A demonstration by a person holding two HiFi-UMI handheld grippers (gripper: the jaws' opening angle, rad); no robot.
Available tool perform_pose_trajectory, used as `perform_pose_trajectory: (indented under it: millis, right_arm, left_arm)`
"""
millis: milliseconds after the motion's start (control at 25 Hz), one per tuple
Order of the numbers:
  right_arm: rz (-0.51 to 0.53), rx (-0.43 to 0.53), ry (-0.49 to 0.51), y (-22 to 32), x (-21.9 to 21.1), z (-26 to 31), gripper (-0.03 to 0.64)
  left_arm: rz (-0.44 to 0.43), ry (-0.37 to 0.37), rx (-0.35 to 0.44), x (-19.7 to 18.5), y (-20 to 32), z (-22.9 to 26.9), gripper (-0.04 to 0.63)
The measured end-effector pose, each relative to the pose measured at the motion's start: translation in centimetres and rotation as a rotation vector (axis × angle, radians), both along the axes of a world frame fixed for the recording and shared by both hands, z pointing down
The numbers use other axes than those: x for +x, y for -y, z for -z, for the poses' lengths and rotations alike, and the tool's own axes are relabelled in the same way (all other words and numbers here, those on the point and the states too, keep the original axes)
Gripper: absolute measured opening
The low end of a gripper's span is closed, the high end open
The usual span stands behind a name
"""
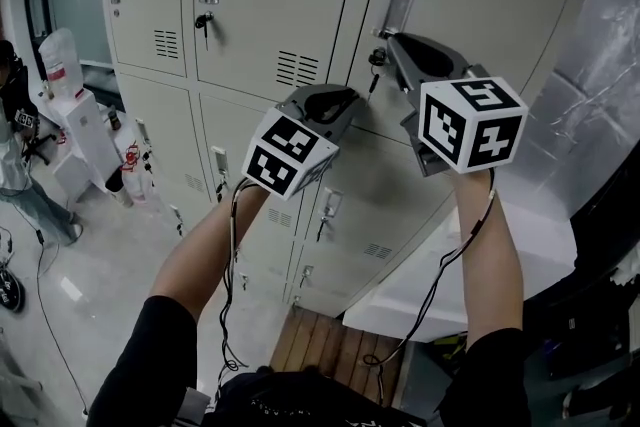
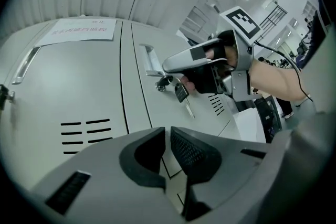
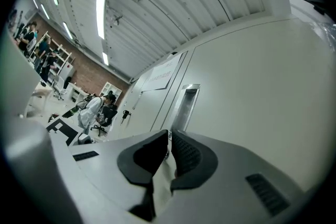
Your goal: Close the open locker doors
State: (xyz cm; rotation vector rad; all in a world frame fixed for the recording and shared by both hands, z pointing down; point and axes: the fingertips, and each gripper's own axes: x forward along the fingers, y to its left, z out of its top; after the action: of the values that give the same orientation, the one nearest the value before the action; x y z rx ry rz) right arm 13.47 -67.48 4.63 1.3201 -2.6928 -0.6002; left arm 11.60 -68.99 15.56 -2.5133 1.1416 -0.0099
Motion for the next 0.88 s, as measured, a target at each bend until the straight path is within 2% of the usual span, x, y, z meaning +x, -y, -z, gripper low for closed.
perform_pose_trajectory:
  millis: [240,400,480,720,880]
  right_arm:
    - [-0.076,-0.007,0.014,-1.0,2.6,-2.6,0.047]
    - [-0.139,-0.047,0.014,-0.9,4.1,-5.0,0.048]
    - [-0.17,-0.051,0.007,-1.1,4.6,-5.6,0.048]
    - [-0.218,-0.061,-0.008,-1.0,5.1,-6.9,0.046]
    - [-0.213,-0.077,-0.006,-0.6,5.3,-7.6,0.046]
  left_arm:
    - [-0.011,0.0,-0.029,-0.2,0.0,-0.1,0.046]
    - [-0.012,0.055,0.005,-0.6,-0.7,0.7,0.046]
    - [-0.005,0.126,0.065,-0.8,-1.6,1.8,0.046]
    - [0.07,0.404,0.292,-1.0,-3.5,5.6,0.048]
    - [0.105,0.588,0.364,0.4,-4.2,6.6,0.087]
